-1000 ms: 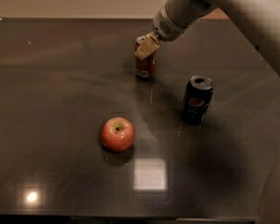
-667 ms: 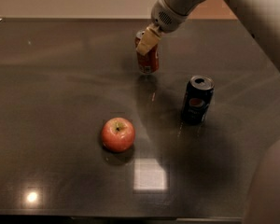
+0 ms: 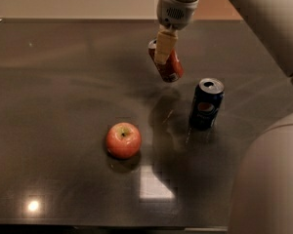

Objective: Knock coke can over

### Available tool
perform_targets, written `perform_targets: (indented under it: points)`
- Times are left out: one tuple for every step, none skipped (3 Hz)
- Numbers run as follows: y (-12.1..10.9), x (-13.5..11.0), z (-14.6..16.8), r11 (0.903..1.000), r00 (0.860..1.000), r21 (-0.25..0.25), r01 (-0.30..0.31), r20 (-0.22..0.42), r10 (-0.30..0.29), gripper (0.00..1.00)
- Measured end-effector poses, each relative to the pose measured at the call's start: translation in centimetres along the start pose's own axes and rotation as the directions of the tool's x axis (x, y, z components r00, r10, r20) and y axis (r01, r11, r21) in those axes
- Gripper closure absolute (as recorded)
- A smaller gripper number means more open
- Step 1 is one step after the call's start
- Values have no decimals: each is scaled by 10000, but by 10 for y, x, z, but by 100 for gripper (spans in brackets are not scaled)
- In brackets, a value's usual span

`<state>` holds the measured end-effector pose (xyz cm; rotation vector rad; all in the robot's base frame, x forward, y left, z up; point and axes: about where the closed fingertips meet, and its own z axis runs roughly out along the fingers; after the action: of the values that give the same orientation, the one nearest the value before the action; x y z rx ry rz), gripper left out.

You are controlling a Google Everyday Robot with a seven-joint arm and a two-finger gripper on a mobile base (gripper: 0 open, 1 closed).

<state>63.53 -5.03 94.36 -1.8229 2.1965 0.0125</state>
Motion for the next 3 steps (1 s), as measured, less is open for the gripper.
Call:
perform_targets:
  points:
    - [15, 7, 2, 9909, 9871, -422, 1275, -923, -1309, 100]
    - [27, 12, 12, 9703, 9593, -791, 2285, -1515, -2382, 82]
    - [41, 15, 26, 9416, 9219, -1243, 3128, -1989, -3325, 59]
